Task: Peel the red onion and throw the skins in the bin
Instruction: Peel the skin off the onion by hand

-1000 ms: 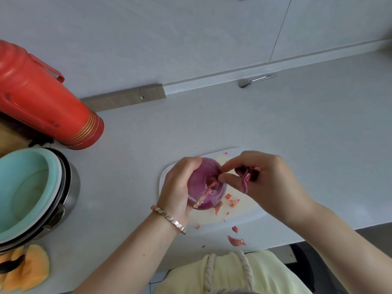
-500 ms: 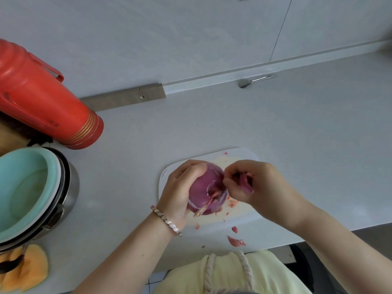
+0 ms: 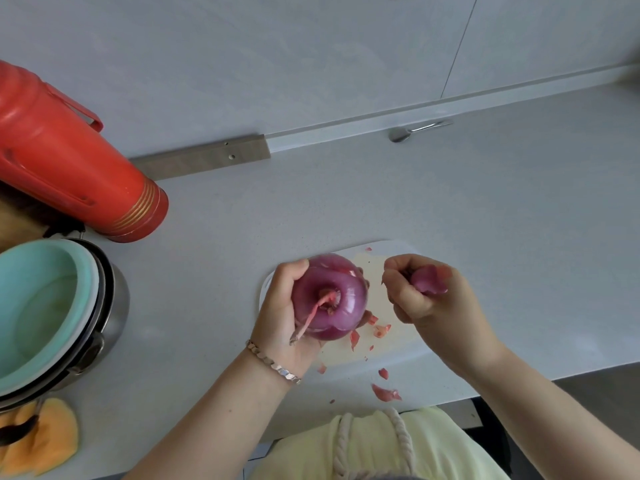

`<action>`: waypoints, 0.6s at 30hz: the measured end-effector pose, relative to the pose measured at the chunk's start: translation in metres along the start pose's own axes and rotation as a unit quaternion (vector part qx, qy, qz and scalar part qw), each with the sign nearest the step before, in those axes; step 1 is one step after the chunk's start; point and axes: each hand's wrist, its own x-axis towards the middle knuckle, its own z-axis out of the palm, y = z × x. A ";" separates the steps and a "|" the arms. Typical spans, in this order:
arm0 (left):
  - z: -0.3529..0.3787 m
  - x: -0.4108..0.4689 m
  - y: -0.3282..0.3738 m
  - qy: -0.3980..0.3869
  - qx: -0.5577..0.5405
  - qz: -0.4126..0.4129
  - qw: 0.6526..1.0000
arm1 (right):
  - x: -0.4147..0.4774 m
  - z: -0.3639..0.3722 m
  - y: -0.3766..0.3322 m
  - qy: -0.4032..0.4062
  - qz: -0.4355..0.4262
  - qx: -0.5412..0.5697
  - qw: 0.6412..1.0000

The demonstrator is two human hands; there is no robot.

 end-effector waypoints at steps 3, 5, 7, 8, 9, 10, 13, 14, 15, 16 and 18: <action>-0.003 0.000 -0.002 0.008 0.022 -0.008 1.000 | 0.001 0.003 -0.004 0.006 -0.024 -0.024 0.999; -0.003 -0.001 -0.003 -0.001 0.032 -0.001 0.999 | 0.000 0.006 -0.004 -0.006 -0.044 -0.027 0.999; -0.002 -0.001 -0.004 -0.011 0.037 0.010 0.999 | 0.000 0.008 -0.003 -0.012 -0.069 -0.049 0.996; -0.002 -0.001 -0.004 -0.020 0.044 0.021 0.999 | 0.000 0.009 -0.003 -0.008 -0.075 -0.046 0.996; -0.002 -0.002 -0.003 -0.029 0.055 0.029 0.998 | 0.000 0.009 -0.003 -0.004 -0.078 -0.036 0.996; -0.002 -0.002 -0.003 -0.042 0.064 0.035 0.996 | 0.000 0.009 -0.002 0.002 -0.078 -0.024 0.997; -0.005 0.002 -0.003 -0.087 0.078 0.019 0.993 | 0.002 0.007 0.001 0.012 -0.075 -0.069 0.995; -0.007 0.004 -0.004 -0.078 0.087 0.008 0.993 | 0.003 0.007 0.003 0.012 -0.074 -0.103 0.992; -0.010 0.006 -0.005 -0.058 0.097 -0.006 0.994 | 0.003 0.007 0.005 0.010 -0.077 -0.140 0.987; -0.012 0.006 -0.006 -0.037 0.106 -0.017 0.994 | 0.002 0.008 0.007 0.008 -0.086 -0.180 0.980; -0.011 0.005 -0.004 -0.019 0.119 -0.042 0.992 | 0.000 0.009 0.014 0.006 -0.122 -0.251 0.960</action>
